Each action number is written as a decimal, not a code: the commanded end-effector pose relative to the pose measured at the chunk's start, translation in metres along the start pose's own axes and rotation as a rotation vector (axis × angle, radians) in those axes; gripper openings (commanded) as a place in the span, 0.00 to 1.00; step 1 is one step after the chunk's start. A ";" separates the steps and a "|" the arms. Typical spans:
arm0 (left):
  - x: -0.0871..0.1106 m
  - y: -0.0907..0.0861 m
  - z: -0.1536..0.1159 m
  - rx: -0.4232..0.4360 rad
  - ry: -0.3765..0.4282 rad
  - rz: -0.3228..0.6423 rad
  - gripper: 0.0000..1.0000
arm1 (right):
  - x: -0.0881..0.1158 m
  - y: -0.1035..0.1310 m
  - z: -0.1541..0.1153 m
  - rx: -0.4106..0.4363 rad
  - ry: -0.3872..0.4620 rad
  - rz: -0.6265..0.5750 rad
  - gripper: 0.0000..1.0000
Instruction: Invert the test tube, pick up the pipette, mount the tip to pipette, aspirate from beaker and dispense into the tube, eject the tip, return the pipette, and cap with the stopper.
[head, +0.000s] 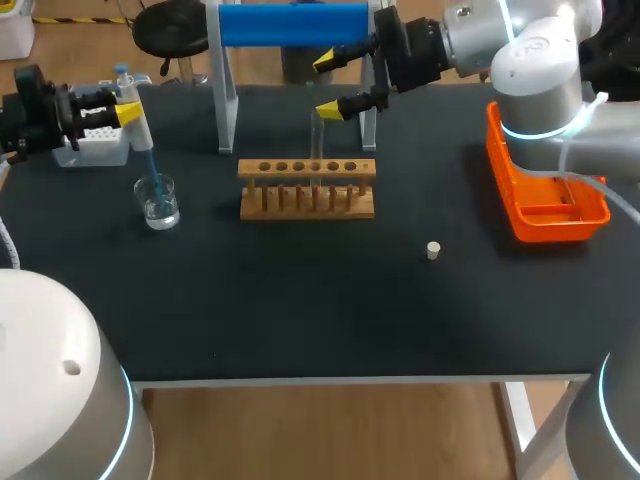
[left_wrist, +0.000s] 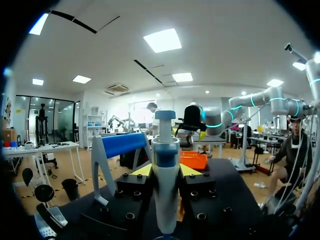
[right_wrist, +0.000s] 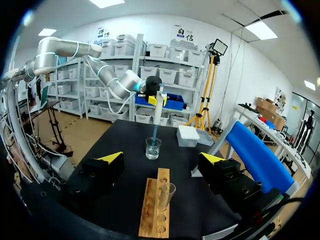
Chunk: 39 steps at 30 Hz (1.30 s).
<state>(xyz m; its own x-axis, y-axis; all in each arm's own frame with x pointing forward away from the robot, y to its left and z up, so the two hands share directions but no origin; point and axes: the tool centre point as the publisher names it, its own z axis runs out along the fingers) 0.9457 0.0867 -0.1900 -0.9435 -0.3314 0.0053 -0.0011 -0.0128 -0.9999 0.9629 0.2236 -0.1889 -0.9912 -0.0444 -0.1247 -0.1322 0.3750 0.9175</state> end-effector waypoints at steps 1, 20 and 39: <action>-0.001 0.000 -0.001 0.001 0.004 0.000 0.00 | -0.005 -0.012 0.002 -0.011 0.037 -0.002 1.00; -0.001 0.000 -0.001 0.001 0.004 0.000 0.00 | -0.012 -0.050 0.010 -0.053 0.006 0.017 1.00; -0.001 0.000 -0.001 0.001 0.004 0.000 0.00 | -0.014 -0.076 0.022 -0.050 -0.009 0.041 1.00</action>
<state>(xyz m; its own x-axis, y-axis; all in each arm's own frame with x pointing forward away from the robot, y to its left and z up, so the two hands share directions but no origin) 0.9457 0.0867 -0.1900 -0.9435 -0.3314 0.0053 -0.0012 -0.0127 -0.9999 0.9842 0.2130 -0.2608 -0.9957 -0.0203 -0.0902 -0.0919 0.3313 0.9390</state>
